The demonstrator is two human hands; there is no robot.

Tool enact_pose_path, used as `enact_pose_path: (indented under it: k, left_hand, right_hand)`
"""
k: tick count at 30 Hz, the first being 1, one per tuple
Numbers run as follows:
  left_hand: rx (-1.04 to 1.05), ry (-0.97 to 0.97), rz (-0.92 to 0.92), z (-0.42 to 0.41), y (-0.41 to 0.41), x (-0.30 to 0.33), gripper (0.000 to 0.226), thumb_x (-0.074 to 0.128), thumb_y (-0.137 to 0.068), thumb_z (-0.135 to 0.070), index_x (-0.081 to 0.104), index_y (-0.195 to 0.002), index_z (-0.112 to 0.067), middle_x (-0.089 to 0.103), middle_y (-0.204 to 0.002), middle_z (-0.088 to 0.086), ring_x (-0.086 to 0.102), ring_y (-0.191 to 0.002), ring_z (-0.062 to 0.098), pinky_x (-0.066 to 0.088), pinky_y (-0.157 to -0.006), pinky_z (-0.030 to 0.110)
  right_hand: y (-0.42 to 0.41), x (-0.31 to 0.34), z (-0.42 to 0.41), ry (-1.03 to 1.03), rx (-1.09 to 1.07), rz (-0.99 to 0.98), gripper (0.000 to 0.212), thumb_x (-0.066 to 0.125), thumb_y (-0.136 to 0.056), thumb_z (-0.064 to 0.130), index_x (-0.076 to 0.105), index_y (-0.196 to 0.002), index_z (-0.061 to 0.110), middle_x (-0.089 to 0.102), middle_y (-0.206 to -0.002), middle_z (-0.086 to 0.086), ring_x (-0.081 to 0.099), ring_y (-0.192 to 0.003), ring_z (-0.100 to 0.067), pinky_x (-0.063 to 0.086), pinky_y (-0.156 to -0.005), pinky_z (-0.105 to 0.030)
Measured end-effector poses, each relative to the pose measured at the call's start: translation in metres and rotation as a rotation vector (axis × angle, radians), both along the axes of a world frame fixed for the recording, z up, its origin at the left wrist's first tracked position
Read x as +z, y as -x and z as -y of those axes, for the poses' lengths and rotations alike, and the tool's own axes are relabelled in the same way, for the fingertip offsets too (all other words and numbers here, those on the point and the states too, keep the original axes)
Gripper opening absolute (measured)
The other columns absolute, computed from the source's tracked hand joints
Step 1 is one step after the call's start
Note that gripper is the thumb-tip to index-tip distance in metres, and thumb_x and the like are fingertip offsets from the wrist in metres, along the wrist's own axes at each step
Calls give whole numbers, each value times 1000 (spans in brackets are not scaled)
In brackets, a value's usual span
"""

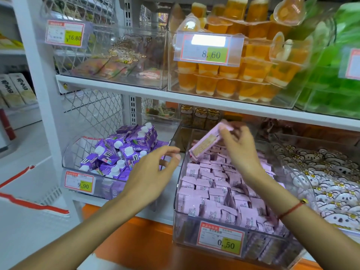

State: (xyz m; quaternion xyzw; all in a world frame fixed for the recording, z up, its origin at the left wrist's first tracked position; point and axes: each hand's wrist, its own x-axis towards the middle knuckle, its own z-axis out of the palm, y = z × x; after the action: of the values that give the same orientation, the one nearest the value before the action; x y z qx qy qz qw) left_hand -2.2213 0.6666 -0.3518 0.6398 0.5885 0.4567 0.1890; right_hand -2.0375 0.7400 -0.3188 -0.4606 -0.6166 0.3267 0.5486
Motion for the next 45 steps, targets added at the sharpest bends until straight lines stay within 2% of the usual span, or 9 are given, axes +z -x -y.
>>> enact_pose_path:
  k: [5,10,14,17,21,26,30,36,45]
  left_hand:
    - [-188,-264,-46,2,3,6,71,62,-81,4,44,-132,-40,41,-132,-22,46,-119,-3,45,-86,13]
    - [-273,-415,-9,5,-7,12,53,72,-76,-8,59,-119,-36,61,-115,-20,58,-106,2,49,-84,18]
    - [-341,-296,320,10,-14,19,33,77,-74,-18,66,-102,-33,70,-101,-14,65,-93,1,51,-71,13]
    - [-315,-116,722,6,-15,20,27,69,-74,-30,68,-101,-27,74,-96,-6,69,-94,8,55,-68,18]
    - [-237,-27,756,4,-12,21,35,67,-80,-29,63,-110,-11,75,-94,1,70,-93,11,55,-68,19]
    - [-195,-110,650,5,-9,27,42,67,-83,-17,53,-122,-21,72,-102,-1,69,-88,6,59,-70,26]
    - [-167,-232,577,-4,-4,31,34,64,-86,-10,52,-117,-16,65,-111,-1,68,-86,6,58,-68,22]
    - [-216,-206,362,-44,7,29,31,67,-84,-9,51,-103,-28,66,-102,-12,66,-86,10,58,-79,30]
    - [-347,-39,-218,-68,8,41,30,75,-79,-27,57,-102,-29,70,-95,-7,67,-86,15,52,-85,41]
  right_hand:
    - [-15,7,22,378,166,-514,22,52,-96,23,58,-109,7,72,-89,-8,69,-73,-10,54,-60,-14]
    - [-3,4,37,671,305,-643,19,63,-88,24,67,-82,7,68,-61,-6,64,-48,-10,52,-46,-16]
    - [-4,3,42,666,352,-480,38,59,-85,47,64,-87,9,67,-61,-4,63,-49,-11,50,-44,-18]
    - [-6,4,37,511,244,-51,55,46,-85,65,60,-106,16,68,-81,-5,59,-60,-12,49,-56,-25]
    - [-6,2,39,111,380,180,34,55,-88,46,55,-120,37,60,-113,13,57,-97,5,46,-76,-16]
    - [-1,-7,34,-195,347,285,33,64,-88,17,62,-119,30,59,-112,10,55,-105,-10,46,-78,-16]
    - [-3,-13,11,-84,293,369,46,70,-83,25,49,-125,25,56,-110,8,55,-98,-10,47,-75,-18]
    - [-7,-38,-12,27,228,1067,39,46,-96,34,50,-134,24,47,-123,-5,37,-120,-25,36,-97,-36]
    - [-20,-38,-5,-31,345,804,11,59,-91,29,68,-97,28,62,-102,2,56,-98,-15,47,-90,-40]
